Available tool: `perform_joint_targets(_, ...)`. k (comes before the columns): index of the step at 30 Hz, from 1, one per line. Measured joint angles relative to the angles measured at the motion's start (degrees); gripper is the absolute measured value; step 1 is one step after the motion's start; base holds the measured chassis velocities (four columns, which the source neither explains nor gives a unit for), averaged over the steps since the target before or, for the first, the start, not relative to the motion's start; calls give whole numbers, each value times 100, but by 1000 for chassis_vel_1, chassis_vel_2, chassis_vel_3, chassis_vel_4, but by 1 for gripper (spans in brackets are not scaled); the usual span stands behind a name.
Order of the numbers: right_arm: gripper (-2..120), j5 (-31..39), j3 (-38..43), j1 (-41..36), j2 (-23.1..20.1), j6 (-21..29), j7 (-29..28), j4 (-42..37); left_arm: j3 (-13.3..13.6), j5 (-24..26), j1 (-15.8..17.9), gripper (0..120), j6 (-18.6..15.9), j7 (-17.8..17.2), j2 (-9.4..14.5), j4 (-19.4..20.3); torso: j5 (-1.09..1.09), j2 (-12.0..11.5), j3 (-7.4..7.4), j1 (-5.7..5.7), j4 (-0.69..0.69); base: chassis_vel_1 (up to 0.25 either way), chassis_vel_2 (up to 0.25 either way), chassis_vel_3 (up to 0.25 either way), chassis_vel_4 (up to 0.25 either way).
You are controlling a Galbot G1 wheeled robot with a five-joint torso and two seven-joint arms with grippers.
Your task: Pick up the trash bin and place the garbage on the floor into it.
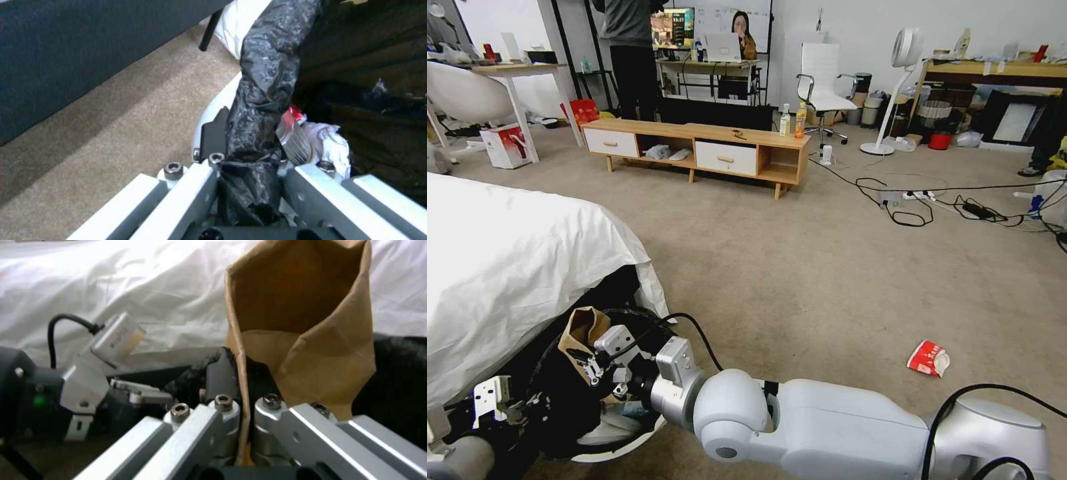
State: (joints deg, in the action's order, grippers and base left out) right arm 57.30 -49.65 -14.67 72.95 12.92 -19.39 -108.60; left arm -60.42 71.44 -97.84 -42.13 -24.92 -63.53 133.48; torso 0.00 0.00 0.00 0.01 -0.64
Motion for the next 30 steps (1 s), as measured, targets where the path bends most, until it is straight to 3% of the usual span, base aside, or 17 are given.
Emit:
perform_joint_targets(23,0,-140,-75,-368,-98,7,-17,122,46,5,65,1,0,4,13,-76,0,0,0,0,0,0,0,0,0)
perform_joint_targets(30,27,-162,-44,-429,-154,40,-23,102,59,3,65,1,0,4,1,-79,0,0,0,0,0,0,0,0,0)
